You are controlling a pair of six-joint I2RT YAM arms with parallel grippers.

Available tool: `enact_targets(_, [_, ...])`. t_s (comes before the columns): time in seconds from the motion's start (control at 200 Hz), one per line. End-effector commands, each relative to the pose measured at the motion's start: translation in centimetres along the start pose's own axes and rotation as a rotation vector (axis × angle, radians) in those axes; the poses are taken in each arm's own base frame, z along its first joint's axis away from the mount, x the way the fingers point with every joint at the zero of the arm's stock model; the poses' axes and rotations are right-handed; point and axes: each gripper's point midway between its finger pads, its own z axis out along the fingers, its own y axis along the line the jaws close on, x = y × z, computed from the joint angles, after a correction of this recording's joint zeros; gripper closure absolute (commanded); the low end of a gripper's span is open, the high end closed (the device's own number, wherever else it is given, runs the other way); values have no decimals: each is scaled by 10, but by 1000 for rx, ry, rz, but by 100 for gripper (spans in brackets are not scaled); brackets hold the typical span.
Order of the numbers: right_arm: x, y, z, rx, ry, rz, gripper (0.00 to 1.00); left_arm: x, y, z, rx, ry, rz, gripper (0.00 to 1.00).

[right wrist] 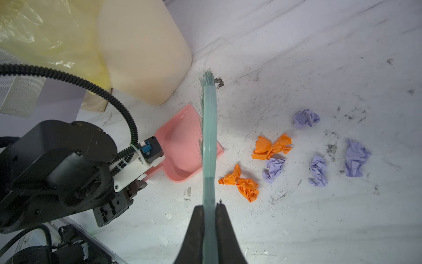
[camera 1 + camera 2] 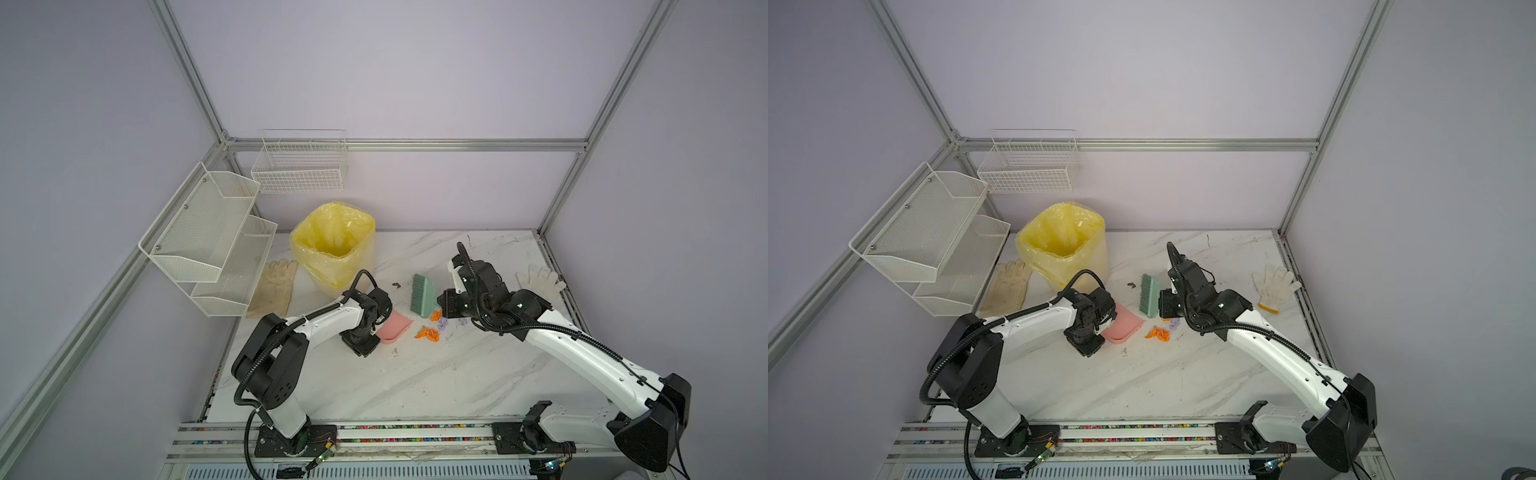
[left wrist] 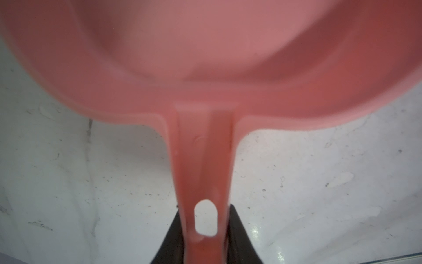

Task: Sweep away the paper scraps from the table
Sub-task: 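Hold the dustpan with the left gripper while the right lifts the brush behind scraps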

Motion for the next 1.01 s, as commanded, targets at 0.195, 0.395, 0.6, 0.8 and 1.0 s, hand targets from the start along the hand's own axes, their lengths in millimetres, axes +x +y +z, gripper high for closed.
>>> enact_targets(0.195, [-36,-63,-48,395,-76,-93,100,-1,-6,-40,-2,-117,20,86])
enact_targets(0.395, [-55,-89,-64,584,-103,-163,100,0,-8,-64,-46,-85,40,88])
enact_targets(0.6, [-70,-104,-72,669,-135,-199,100,1,-23,-87,-12,-124,55,89])
enact_targets(0.8, [-60,-127,-52,732,-31,-248,100,8,-53,-107,98,-170,115,87])
enact_targets(1.0, [-45,-142,-24,757,99,-329,100,8,-66,-99,39,-110,128,91])
